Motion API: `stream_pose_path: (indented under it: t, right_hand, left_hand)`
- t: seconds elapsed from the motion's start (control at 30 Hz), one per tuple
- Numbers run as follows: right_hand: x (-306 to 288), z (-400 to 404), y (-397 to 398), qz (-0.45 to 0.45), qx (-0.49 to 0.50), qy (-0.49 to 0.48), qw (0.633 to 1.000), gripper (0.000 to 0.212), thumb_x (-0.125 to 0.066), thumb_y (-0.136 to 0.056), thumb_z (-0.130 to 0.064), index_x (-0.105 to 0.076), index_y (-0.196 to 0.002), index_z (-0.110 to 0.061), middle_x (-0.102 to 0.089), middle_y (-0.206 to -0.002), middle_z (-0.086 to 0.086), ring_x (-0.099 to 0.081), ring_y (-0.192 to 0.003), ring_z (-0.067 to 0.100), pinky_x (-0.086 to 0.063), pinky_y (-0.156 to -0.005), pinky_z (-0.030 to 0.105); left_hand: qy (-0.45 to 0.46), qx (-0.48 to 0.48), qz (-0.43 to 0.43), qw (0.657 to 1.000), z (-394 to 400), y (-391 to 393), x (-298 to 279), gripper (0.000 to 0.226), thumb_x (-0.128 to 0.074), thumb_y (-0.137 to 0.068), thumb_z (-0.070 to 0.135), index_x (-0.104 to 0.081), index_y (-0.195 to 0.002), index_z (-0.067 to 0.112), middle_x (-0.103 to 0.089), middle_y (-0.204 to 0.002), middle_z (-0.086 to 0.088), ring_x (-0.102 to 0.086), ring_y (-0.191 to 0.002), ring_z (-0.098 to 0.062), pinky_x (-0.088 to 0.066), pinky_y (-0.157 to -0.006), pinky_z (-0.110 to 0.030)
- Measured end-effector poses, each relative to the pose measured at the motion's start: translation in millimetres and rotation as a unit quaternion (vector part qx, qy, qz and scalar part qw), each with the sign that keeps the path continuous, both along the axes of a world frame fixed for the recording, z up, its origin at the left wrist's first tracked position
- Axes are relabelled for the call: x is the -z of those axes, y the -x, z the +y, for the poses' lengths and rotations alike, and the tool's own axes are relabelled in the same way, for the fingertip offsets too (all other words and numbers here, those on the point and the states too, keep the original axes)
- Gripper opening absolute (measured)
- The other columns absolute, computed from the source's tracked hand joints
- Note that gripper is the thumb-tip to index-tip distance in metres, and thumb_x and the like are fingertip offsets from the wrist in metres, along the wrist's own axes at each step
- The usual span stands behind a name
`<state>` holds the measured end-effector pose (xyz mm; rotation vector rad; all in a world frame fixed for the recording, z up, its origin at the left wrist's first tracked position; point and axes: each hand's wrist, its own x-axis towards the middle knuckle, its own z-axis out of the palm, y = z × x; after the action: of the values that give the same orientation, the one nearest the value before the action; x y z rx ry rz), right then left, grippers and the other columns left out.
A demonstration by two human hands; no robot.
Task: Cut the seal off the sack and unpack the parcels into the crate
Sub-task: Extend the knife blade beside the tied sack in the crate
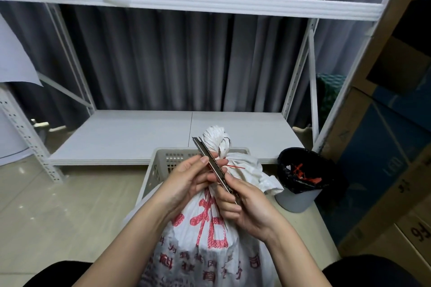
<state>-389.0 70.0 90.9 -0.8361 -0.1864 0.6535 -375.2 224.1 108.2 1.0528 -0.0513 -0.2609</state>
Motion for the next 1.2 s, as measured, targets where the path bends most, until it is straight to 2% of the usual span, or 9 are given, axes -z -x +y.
stream_pose_path:
  t: [0.1,0.17,0.4,0.6,0.73,0.87,1.0,1.1,1.2]
  right_hand:
    - [5.2,1.8,1.4,-0.023,0.039,0.033,0.998,0.028,-0.045,-0.092,-0.028,-0.055,-0.097,-0.003,-0.031,-0.048,-0.004,-0.024,-0.036,0.002,-0.021,-0.034,0.013]
    - [7.5,5.3,3.4,-0.029,0.063,0.05,0.996,0.029,-0.046,-0.09,-0.033,-0.054,-0.089,-0.005,-0.026,-0.045,-0.006,-0.019,-0.034,0.001,-0.017,-0.033,0.013]
    - [12.7,11.3,9.7,-0.016,0.095,0.055,0.994,0.033,-0.049,-0.088,-0.039,-0.054,-0.08,-0.007,-0.023,-0.042,-0.007,-0.015,-0.033,0.001,-0.014,-0.033,0.013]
    - [11.5,15.9,13.3,-0.013,0.103,0.06,0.993,0.037,-0.047,-0.088,-0.041,-0.053,-0.075,-0.007,-0.025,-0.037,-0.006,-0.017,-0.03,0.002,-0.013,-0.033,0.015]
    - [12.0,16.0,15.7,-0.014,0.104,0.069,0.992,0.041,-0.048,-0.085,-0.043,-0.054,-0.065,-0.008,-0.026,-0.034,-0.004,-0.017,-0.03,0.004,-0.015,-0.034,0.015]
    - [12.9,15.2,16.0,-0.029,0.1,0.11,0.989,0.044,-0.048,-0.085,-0.048,-0.053,-0.063,-0.011,-0.028,-0.033,-0.003,-0.019,-0.03,0.006,-0.018,-0.036,0.018]
    - [9.4,15.4,11.4,-0.012,0.086,0.127,0.988,0.049,-0.047,-0.084,-0.056,-0.047,-0.057,-0.014,-0.022,-0.035,-0.006,-0.017,-0.03,0.005,-0.016,-0.034,0.016]
    - [5.4,9.5,6.5,-0.041,0.045,0.156,0.986,0.05,-0.041,-0.086,-0.058,-0.053,-0.073,-0.011,-0.024,-0.04,-0.004,-0.017,-0.031,0.005,-0.013,-0.035,0.017]
    - [3.2,2.2,8.4,-0.028,0.013,0.068,0.997,0.044,-0.039,-0.094,-0.041,-0.055,-0.108,-0.003,-0.036,-0.053,0.0,-0.026,-0.038,0.006,-0.022,-0.038,0.018]
  left_hand:
    - [0.017,0.003,0.001,1.0,-0.7,2.4,1.9,0.034,-0.054,-0.083,0.021,-0.06,-0.113,0.005,-0.071,-0.111,-0.015,-0.072,-0.088,-0.017,-0.057,-0.081,-0.026]
    - [0.014,0.0,-0.001,1.0,-2.8,3.8,2.3,0.033,-0.054,-0.083,0.021,-0.062,-0.111,0.006,-0.072,-0.109,-0.014,-0.071,-0.093,-0.018,-0.059,-0.074,-0.024]
    - [0.002,-0.003,-0.016,1.0,-5.3,9.1,3.3,0.025,-0.054,-0.082,0.021,-0.068,-0.1,0.01,-0.074,-0.101,-0.013,-0.072,-0.087,-0.016,-0.056,-0.065,-0.021]
    - [-0.035,0.012,-0.034,0.999,-1.1,10.2,1.8,0.029,-0.053,-0.083,0.024,-0.064,-0.106,0.009,-0.072,-0.107,-0.013,-0.069,-0.072,-0.019,-0.057,-0.07,-0.024]
    - [-0.036,0.023,-0.015,0.999,2.6,10.4,4.2,0.035,-0.053,-0.083,0.023,-0.061,-0.111,0.004,-0.07,-0.111,-0.017,-0.071,-0.091,-0.022,-0.057,-0.085,-0.03]
    - [-0.024,0.031,-0.001,0.999,4.3,11.0,4.2,0.031,-0.053,-0.083,0.02,-0.062,-0.107,0.004,-0.071,-0.109,-0.017,-0.072,-0.087,-0.019,-0.059,-0.076,-0.025]
    - [-0.042,0.013,-0.01,0.999,0.3,9.8,5.8,0.032,-0.055,-0.082,0.023,-0.063,-0.108,0.006,-0.07,-0.112,-0.016,-0.072,-0.091,-0.018,-0.058,-0.078,-0.024]
    - [-0.003,0.008,-0.012,1.0,-0.7,11.2,6.3,0.027,-0.055,-0.083,0.019,-0.064,-0.105,0.006,-0.072,-0.107,-0.015,-0.073,-0.08,-0.017,-0.058,-0.071,-0.022]
    - [0.012,0.0,-0.007,1.0,-0.6,13.7,4.9,0.025,-0.055,-0.081,0.018,-0.067,-0.1,0.007,-0.073,-0.104,-0.014,-0.073,-0.081,-0.017,-0.059,-0.073,-0.024]
